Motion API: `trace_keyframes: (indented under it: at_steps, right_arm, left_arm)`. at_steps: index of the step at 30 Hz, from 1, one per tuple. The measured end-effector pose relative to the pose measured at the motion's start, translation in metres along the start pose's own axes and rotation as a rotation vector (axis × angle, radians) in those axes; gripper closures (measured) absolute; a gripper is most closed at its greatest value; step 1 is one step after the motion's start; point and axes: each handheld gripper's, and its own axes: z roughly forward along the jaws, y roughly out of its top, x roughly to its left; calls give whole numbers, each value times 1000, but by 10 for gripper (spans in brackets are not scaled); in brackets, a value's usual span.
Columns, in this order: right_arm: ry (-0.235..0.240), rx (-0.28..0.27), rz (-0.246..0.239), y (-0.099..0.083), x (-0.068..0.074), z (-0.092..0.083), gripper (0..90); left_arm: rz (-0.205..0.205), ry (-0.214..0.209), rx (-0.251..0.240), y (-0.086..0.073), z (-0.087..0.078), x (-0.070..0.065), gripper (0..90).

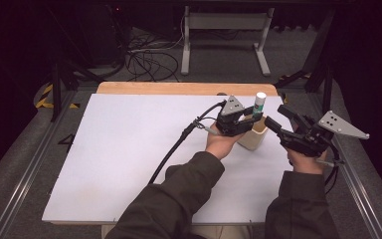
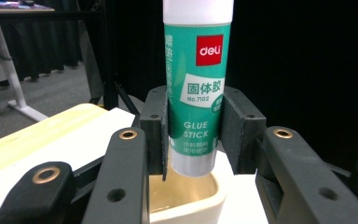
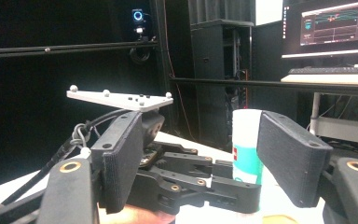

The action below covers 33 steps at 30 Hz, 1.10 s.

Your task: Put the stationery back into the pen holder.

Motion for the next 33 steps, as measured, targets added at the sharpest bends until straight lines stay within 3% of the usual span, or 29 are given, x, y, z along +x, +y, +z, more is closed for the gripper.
trace_keyframes:
  at_steps: [11,20,26,32,33]
  right_arm:
    - [8,5,3,-1,-1,0,327]
    - [-10,-32,27,0,-2,-2,338]
    - [-11,-45,33,0,-4,-4,344]
    - [-8,-46,34,0,-4,-4,346]
    - [-8,-46,34,0,-4,-4,346]
  left_arm:
    - [-3,32,48,-10,21,2,652]
    - [-27,43,77,-18,28,4,651]
    - [-23,61,92,-21,33,6,650]
    - [-72,58,110,-26,39,7,643]
    - [-65,59,119,-26,40,7,643]
